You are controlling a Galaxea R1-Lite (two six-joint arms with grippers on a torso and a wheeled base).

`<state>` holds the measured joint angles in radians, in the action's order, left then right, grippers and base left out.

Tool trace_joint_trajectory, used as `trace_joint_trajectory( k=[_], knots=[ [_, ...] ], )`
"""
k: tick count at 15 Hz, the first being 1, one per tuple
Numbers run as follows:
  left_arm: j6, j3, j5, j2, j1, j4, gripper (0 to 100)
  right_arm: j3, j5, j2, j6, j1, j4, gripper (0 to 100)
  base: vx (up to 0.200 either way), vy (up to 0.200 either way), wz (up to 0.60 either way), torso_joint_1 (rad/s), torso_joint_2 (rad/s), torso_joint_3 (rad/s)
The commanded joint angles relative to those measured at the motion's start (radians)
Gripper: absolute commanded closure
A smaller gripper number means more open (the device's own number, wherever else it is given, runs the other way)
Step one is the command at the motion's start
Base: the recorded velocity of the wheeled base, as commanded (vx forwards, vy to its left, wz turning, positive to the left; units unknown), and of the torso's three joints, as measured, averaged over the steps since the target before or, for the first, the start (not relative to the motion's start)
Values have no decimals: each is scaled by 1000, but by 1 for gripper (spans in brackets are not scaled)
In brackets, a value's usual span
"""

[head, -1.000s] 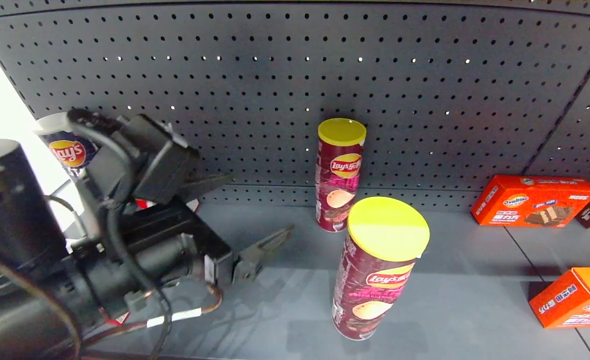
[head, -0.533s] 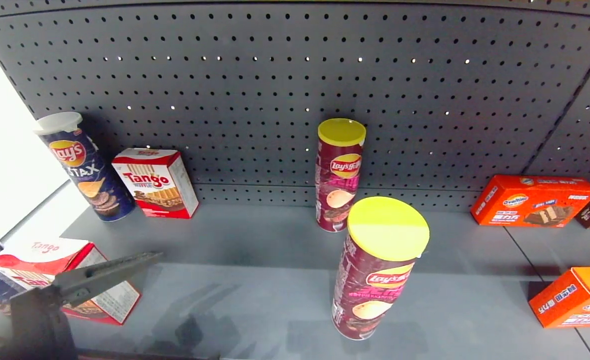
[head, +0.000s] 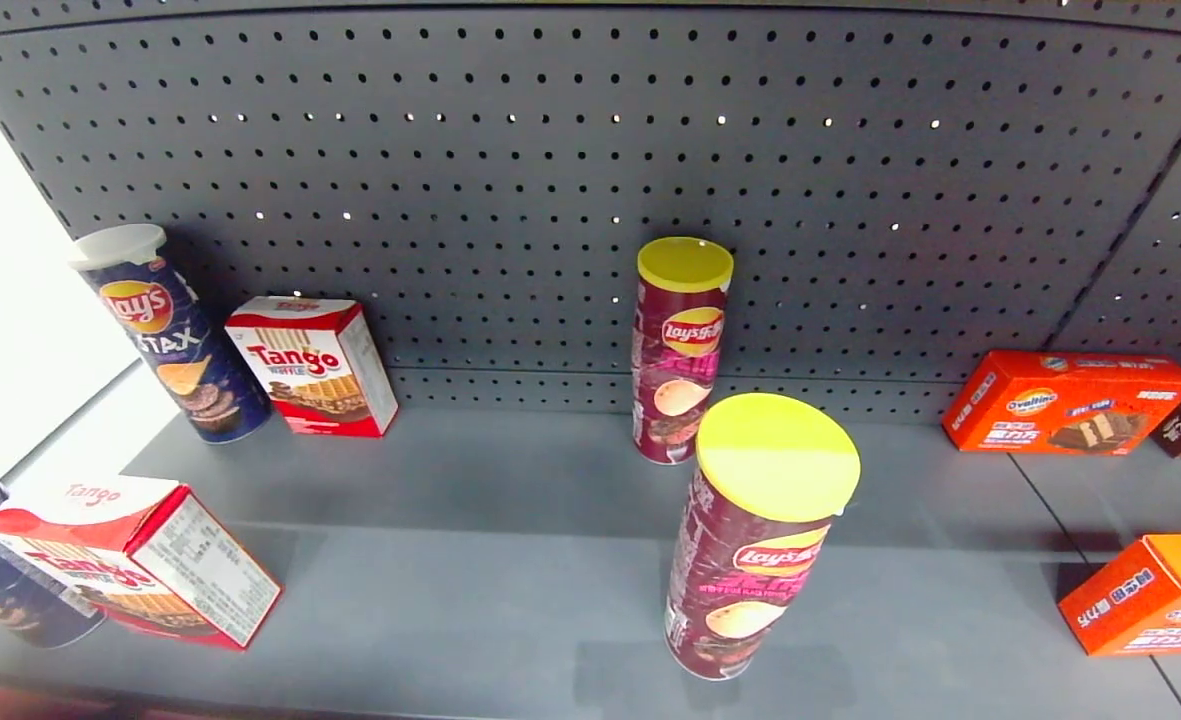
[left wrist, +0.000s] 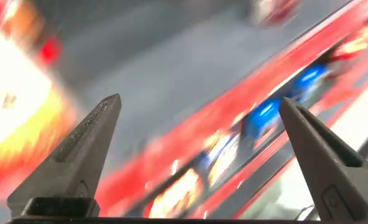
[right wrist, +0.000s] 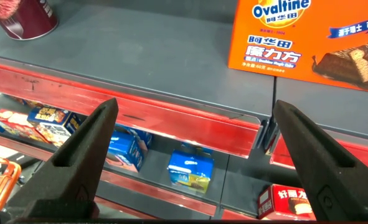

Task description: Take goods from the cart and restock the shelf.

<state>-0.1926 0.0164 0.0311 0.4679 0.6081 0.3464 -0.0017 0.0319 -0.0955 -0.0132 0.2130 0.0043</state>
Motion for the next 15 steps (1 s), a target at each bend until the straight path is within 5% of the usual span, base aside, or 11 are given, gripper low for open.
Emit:
trace_joint_trajectory(
  k=[1, 2, 4, 6, 8, 12, 13, 15],
  knots=[
    [-5, -16, 16, -212, -274, -196, 0, 0, 0, -1, -1, 0, 0, 0, 0, 0, 0, 0, 0, 0],
    [-5, -16, 18, -272, -372, -271, 0, 0, 0, -1, -1, 0, 0, 0, 0, 0, 0, 0, 0, 0],
    [4, -16, 32, -368, -531, -273, 0, 0, 0, -1, -1, 0, 0, 0, 0, 0, 0, 0, 0, 0],
    [15, -16, 32, -448, -619, -285, 0, 0, 0, -1, -1, 0, 0, 0, 0, 0, 0, 0, 0, 0],
    [48, -16, 32, -468, -614, -313, 0, 0, 0, -1, -1, 0, 0, 0, 0, 0, 0, 0, 0, 0],
    [64, -16, 29, -468, -613, -343, 0, 0, 0, -1, -1, 0, 0, 0, 0, 0, 0, 0, 0, 0],
    [101, -16, 35, -468, -613, -345, 0, 0, 0, -1, -1, 0, 0, 0, 0, 0, 0, 0, 0, 0],
    [122, -16, 21, -468, -611, -345, 0, 0, 0, -1, -1, 0, 0, 0, 0, 0, 0, 0, 0, 0]
  ],
)
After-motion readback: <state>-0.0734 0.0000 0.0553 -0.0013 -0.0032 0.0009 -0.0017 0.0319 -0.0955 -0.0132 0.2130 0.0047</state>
